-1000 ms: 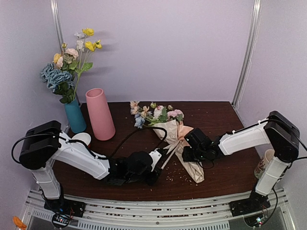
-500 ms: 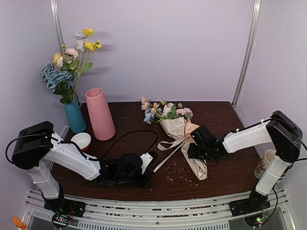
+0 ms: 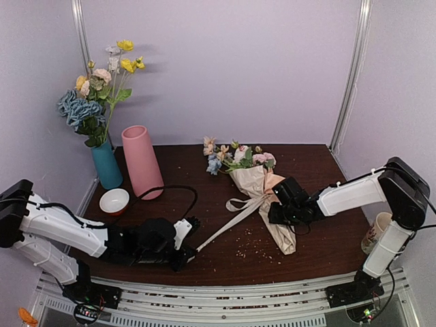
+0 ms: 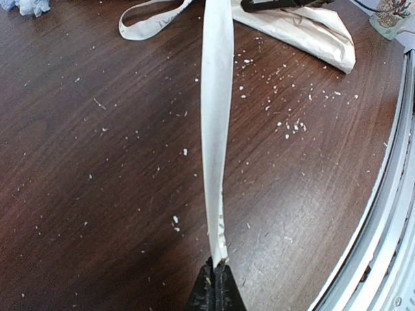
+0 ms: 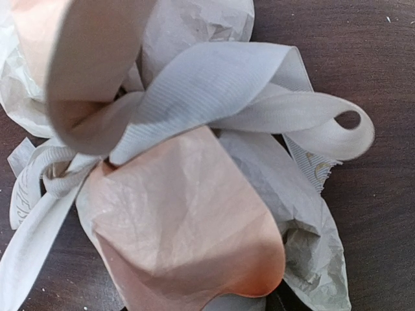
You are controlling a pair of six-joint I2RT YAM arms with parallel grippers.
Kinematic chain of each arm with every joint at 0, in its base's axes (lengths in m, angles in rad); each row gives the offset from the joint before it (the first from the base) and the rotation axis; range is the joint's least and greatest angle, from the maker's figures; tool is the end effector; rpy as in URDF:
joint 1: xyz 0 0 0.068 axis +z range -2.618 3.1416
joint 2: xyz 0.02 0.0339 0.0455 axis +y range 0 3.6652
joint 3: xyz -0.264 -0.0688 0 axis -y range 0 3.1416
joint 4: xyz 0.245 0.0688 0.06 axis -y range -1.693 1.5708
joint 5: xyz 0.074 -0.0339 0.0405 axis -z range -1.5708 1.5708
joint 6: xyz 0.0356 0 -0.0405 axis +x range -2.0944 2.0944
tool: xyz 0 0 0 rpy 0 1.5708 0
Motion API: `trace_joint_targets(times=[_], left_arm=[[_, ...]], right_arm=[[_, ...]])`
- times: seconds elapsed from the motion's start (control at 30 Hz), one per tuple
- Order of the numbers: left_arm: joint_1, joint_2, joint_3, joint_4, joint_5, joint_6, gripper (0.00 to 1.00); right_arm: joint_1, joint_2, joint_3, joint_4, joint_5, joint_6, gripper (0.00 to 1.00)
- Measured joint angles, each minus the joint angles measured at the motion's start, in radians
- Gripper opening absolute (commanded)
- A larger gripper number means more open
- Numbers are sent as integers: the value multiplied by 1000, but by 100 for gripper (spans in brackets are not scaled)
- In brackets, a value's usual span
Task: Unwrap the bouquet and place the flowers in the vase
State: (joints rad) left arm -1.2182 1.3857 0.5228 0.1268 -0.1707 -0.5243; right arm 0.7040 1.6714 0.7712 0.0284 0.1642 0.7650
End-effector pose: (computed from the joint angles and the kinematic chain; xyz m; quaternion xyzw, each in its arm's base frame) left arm 0.0945 -0.2392 0.1526 0.2772 0.8683 -0.2588 0.3197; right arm 0.2446 0.2001 0.1380 0.0566 0.9351 0.1715 0.3049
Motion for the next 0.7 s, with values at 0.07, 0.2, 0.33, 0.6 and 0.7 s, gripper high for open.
trace_joint_targets(times=[0.07,0.2,0.33,0.6,0.7], left_arm=[[0,-21,-10,-23,6,-10,0],[0,-18,-13,-35,11,-22,4],[0,31,-7,-29,11,-26,42],[0,163,136,-30,4,21,83],[3,218,238,-22,-13,53,83]], right_arm=[[-1,0,0,0,-4,-3,43],[-5,0,0,5,-24,-14,47],[-9,0,1,11,-52,-37,51],[-11,-6,2,13,-97,-72,59],[-14,-11,0,12,-109,-84,61]])
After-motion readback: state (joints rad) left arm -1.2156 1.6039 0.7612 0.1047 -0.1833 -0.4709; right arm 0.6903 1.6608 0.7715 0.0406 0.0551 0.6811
